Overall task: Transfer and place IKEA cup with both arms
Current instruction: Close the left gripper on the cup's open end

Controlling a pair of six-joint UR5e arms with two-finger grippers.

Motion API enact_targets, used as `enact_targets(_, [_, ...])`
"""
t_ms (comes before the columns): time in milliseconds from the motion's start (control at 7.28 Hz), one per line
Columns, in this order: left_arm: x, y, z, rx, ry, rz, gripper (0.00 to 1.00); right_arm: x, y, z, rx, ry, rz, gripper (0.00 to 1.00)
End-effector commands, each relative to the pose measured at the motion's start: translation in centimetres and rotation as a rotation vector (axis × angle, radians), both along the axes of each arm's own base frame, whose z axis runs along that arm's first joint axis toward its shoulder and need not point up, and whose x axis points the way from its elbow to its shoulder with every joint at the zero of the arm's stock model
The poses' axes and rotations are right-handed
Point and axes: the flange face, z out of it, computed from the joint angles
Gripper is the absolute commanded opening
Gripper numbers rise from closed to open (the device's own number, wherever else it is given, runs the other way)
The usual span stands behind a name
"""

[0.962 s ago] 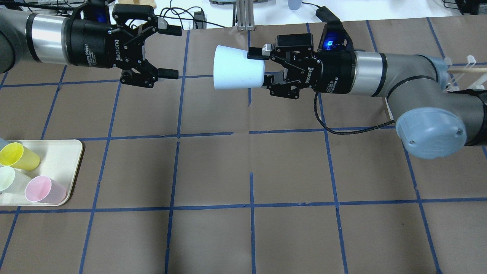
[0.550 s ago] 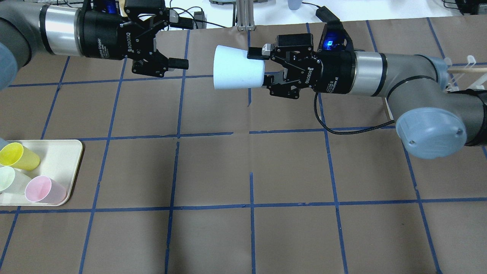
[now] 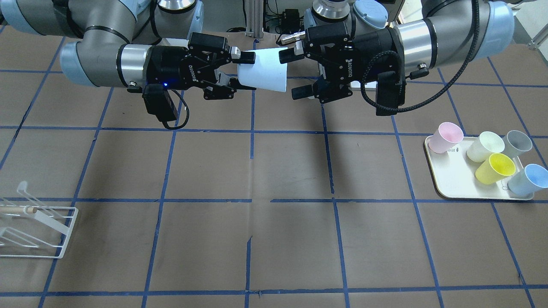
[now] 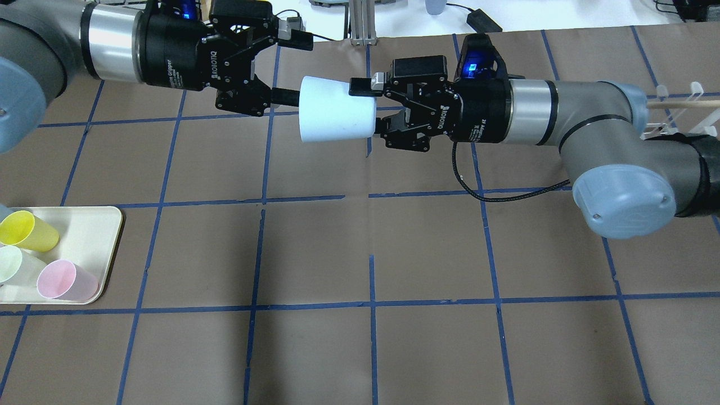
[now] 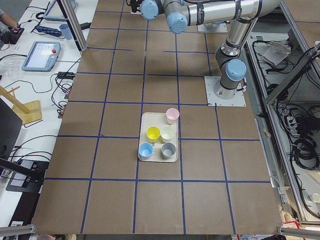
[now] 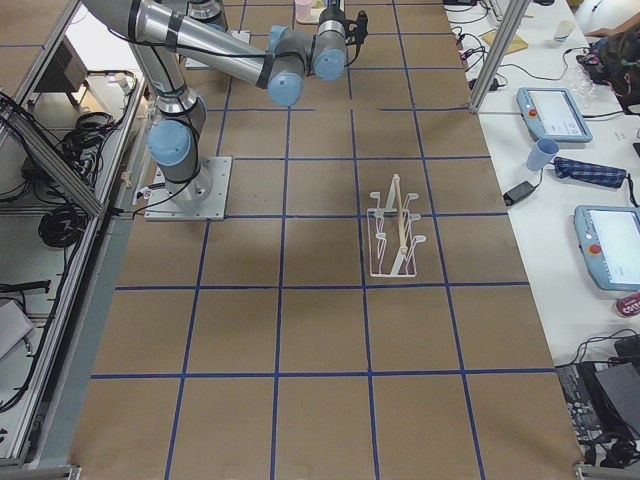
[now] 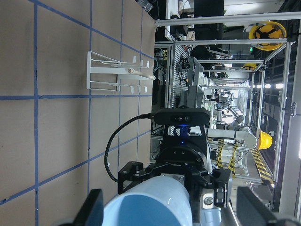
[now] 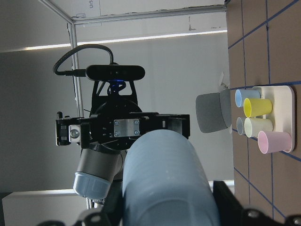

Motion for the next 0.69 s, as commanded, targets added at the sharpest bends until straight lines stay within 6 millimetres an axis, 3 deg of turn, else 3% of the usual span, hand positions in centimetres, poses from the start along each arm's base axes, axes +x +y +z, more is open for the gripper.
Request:
enact_targets(0, [-0.2,1.0,0.8,-0.005,-0.003,-0.002,1.0,0.1,0.0,0.0,-0.001,0.0,0.002,0.15])
enact_targets(412, [-1.3,2.6,0.4,0.025,-0.008,-0.025,1.0,0.1,0.0,0.0,0.001,0.0,0.002,0.15])
enact_targets(550, [-1.4,2.6,0.3,0.023,-0.009,-0.028,0.78,0.1,0.0,0.0,0.001,0.0,0.002,0.16])
